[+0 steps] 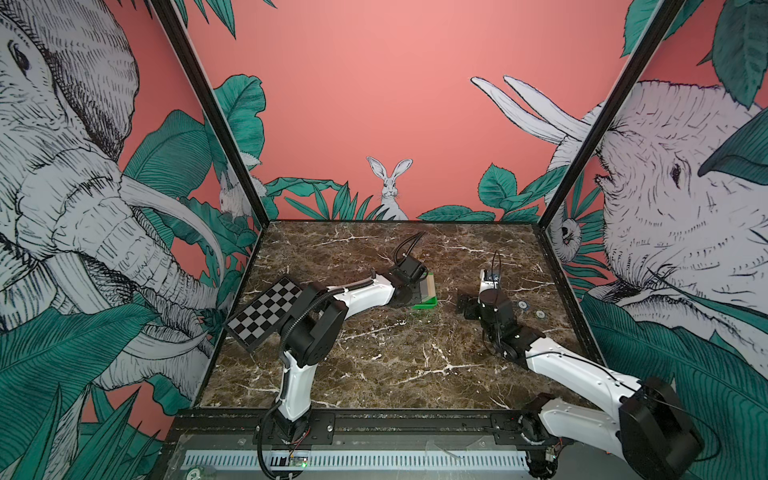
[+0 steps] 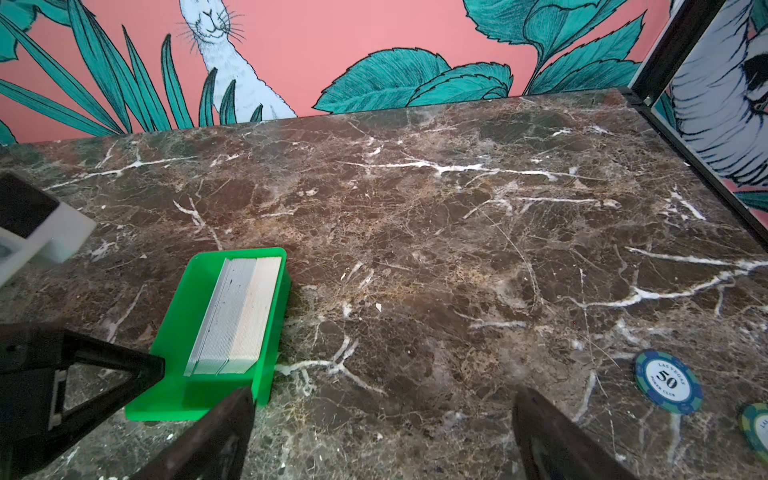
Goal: Put the credit cards into the card holder
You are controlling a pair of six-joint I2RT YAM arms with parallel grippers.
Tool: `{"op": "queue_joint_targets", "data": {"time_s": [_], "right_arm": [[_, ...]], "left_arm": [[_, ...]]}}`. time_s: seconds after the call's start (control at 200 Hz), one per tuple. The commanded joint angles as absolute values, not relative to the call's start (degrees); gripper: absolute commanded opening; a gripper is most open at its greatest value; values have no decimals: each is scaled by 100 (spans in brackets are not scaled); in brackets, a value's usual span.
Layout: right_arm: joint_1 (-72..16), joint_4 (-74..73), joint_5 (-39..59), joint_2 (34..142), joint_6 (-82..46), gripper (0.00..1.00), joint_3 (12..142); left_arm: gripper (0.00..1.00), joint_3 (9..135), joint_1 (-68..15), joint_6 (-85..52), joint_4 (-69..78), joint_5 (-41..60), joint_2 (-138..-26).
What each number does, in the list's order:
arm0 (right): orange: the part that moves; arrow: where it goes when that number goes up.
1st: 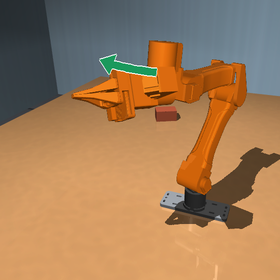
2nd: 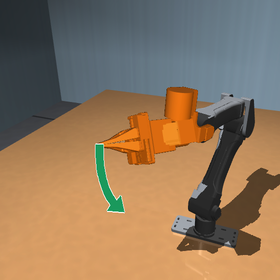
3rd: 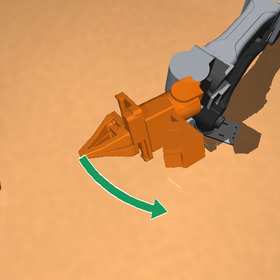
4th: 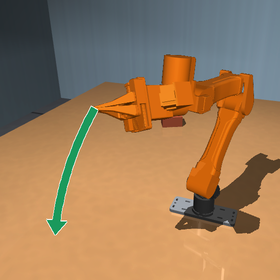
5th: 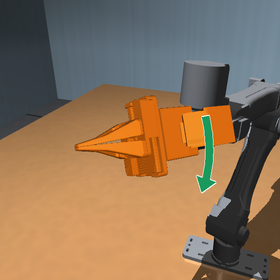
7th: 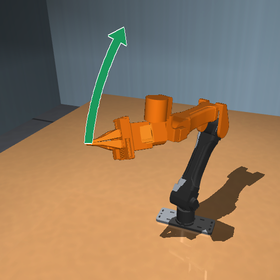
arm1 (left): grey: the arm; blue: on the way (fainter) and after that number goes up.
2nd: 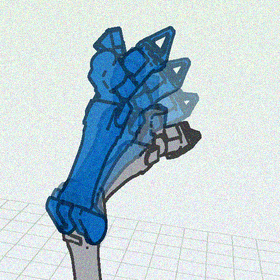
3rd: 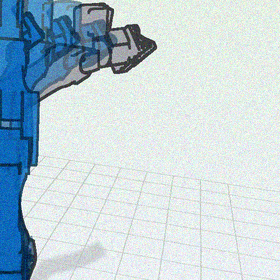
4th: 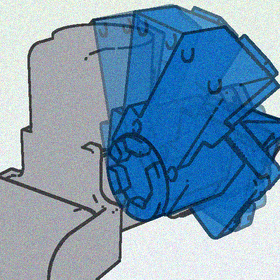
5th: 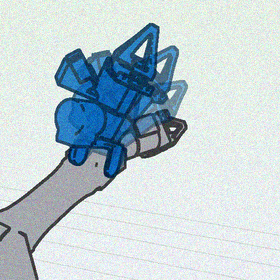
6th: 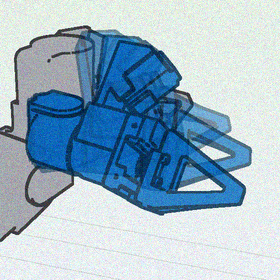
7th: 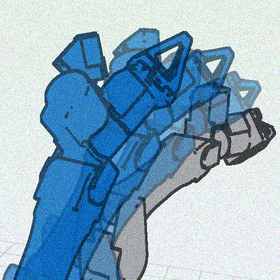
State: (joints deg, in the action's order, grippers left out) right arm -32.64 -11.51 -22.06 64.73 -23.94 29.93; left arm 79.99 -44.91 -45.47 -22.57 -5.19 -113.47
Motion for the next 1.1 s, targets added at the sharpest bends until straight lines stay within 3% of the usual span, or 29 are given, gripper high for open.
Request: {"op": "queue_joint_targets", "data": {"time_s": [0.0, 0.07, 0.415, 0.715, 1.095], "right_arm": [[-3310, -1248, -2198, 6429, -2380, 95, 3120], [-3305, -1248, -2180, 6429, -2390, 95, 3121], [-3305, -1270, -1854, 6346, -2312, 93, 3109], [-3313, -1368, -1610, 6428, -2343, 93, 3116], [-3314, -1402, -1582, 6494, -2329, 93, 3094]], "left_arm": [[20, 8146, -4466, -4571, -2427, -521, -11384], [26, 8098, -4466, -4588, -2417, -550, -11310], [35, 7323, -4321, -4248, -3111, -905, -9991], [38, 5780, -3301, -3702, -3480, -912, -8298], [40, 5410, -2325, -2694, -3349, -831, -8306]]}}
